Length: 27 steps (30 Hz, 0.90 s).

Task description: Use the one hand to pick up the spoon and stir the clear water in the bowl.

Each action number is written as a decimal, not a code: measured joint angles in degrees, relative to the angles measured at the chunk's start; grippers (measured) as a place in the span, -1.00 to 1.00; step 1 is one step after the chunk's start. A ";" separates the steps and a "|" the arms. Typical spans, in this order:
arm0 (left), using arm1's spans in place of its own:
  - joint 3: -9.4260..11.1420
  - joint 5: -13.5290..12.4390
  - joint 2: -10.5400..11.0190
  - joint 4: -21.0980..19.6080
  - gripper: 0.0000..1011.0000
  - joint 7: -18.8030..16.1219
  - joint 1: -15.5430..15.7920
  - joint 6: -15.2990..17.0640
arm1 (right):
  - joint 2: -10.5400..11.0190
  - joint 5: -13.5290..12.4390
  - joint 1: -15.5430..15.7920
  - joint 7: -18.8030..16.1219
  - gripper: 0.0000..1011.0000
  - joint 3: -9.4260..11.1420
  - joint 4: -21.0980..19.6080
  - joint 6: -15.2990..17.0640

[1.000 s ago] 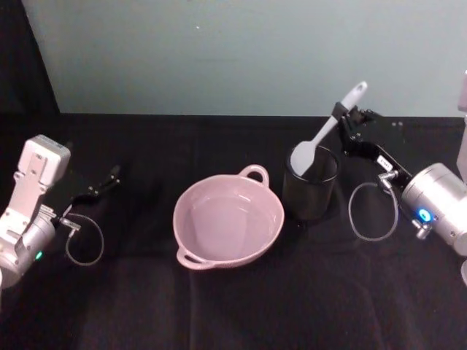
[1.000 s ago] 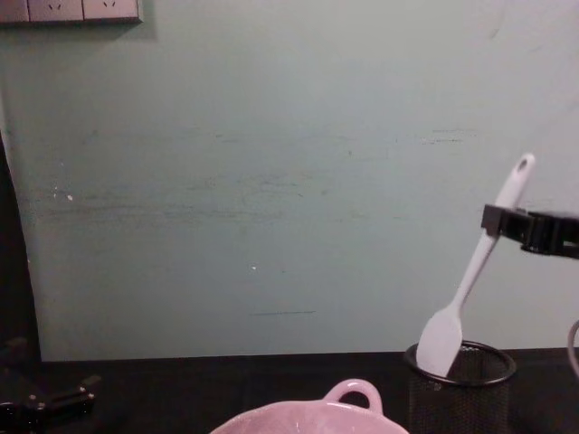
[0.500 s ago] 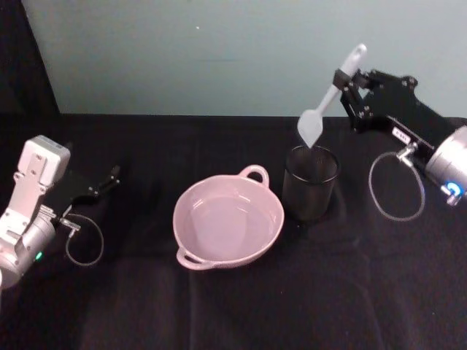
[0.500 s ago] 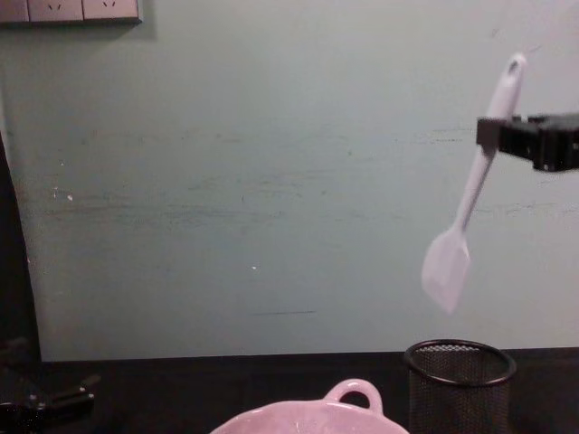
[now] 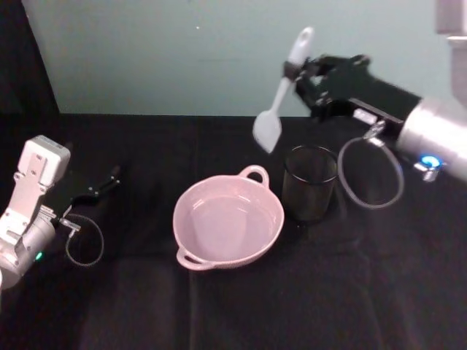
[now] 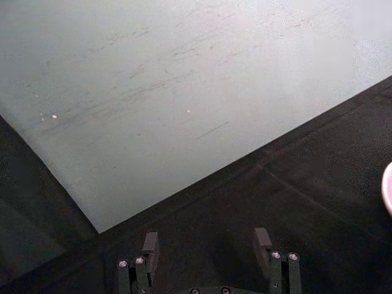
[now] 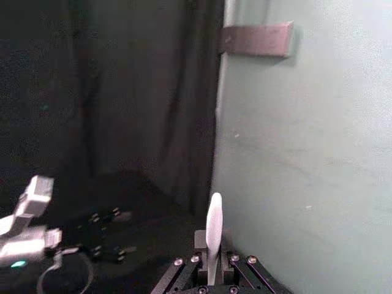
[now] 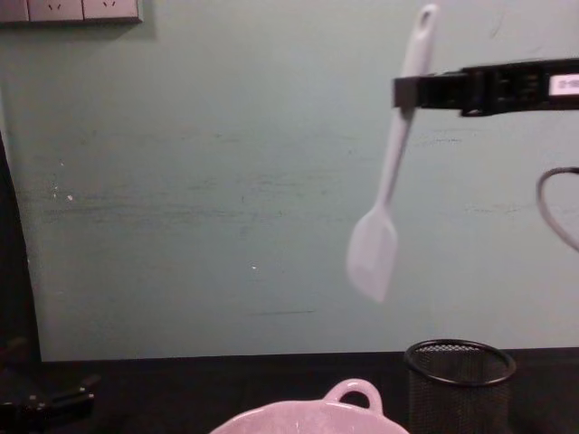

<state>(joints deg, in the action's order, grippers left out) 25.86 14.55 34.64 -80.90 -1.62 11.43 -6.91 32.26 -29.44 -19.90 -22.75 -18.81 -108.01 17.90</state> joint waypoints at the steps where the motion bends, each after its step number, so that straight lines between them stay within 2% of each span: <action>1: 0.00 0.00 0.00 0.00 1.00 0.00 0.00 0.00 | -0.11 0.11 -0.90 -0.25 -0.76 -1.42 0.27 0.88; 4: 0.00 0.00 0.00 0.00 1.00 0.00 0.00 0.00 | -0.27 0.72 -2.52 -0.93 -0.76 -4.29 0.99 2.20; 9: 0.00 0.00 0.00 0.00 1.00 0.00 0.00 0.00 | -0.52 2.21 -4.05 -2.41 -0.75 -8.32 2.83 2.44; 10: 0.00 0.00 0.00 0.00 1.00 0.00 0.00 0.00 | -0.83 2.75 -4.38 -2.69 -0.76 -9.35 3.74 2.02; 14: 0.00 0.00 0.00 0.00 1.00 0.00 0.00 0.00 | -2.06 4.39 -4.71 -3.08 -0.76 -11.41 6.84 -0.51; 21: 0.00 0.00 0.00 0.00 1.00 0.00 0.00 0.00 | -4.23 6.56 -5.08 -4.17 -0.76 -13.67 12.24 -3.98; 27: 0.00 0.00 0.00 0.00 1.00 0.00 0.00 0.00 | -4.74 7.20 -4.24 -4.73 -0.76 -13.63 14.49 -5.66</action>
<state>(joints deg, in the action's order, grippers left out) 25.86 14.55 34.65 -80.90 -1.62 11.43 -6.91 27.52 -22.24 -24.14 -27.48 -32.44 -93.52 12.24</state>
